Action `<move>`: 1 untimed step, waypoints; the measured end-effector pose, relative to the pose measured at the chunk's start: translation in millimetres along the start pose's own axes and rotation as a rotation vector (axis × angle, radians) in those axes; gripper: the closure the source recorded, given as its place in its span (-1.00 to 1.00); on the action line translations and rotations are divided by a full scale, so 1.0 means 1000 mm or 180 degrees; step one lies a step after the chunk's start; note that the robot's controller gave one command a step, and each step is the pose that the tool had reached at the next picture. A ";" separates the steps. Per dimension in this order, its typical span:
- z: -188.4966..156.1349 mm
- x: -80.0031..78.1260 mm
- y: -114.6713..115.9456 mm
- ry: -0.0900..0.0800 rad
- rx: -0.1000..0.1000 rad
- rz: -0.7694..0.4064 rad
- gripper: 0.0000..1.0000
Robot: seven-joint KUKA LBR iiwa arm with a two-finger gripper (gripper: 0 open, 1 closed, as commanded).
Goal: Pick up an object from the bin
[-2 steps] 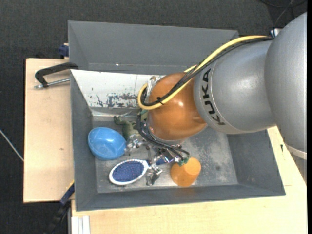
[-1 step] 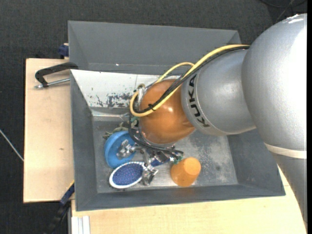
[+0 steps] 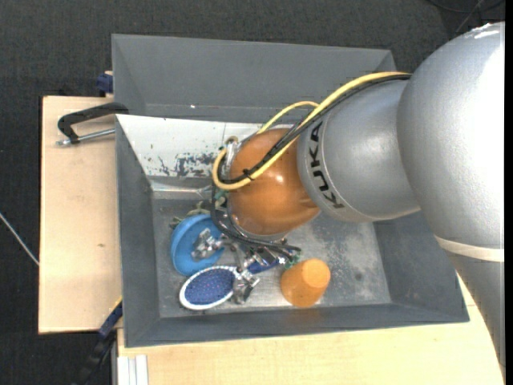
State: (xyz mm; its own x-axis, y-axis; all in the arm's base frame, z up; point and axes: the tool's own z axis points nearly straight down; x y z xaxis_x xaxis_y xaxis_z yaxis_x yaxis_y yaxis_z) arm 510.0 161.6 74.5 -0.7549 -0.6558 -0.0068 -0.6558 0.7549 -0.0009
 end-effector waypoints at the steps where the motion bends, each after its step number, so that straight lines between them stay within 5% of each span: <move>1: -0.002 -0.001 0.000 -0.0011 0.0001 0.0000 1.00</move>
Offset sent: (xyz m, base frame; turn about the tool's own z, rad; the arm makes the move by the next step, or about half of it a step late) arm 0.0000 0.0000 0.0000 0.0000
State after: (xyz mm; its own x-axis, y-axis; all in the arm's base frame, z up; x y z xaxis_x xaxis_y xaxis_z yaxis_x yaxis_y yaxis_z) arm 511.1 162.5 76.3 -0.7549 -0.6558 -0.0101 -0.6558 0.7549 -0.0012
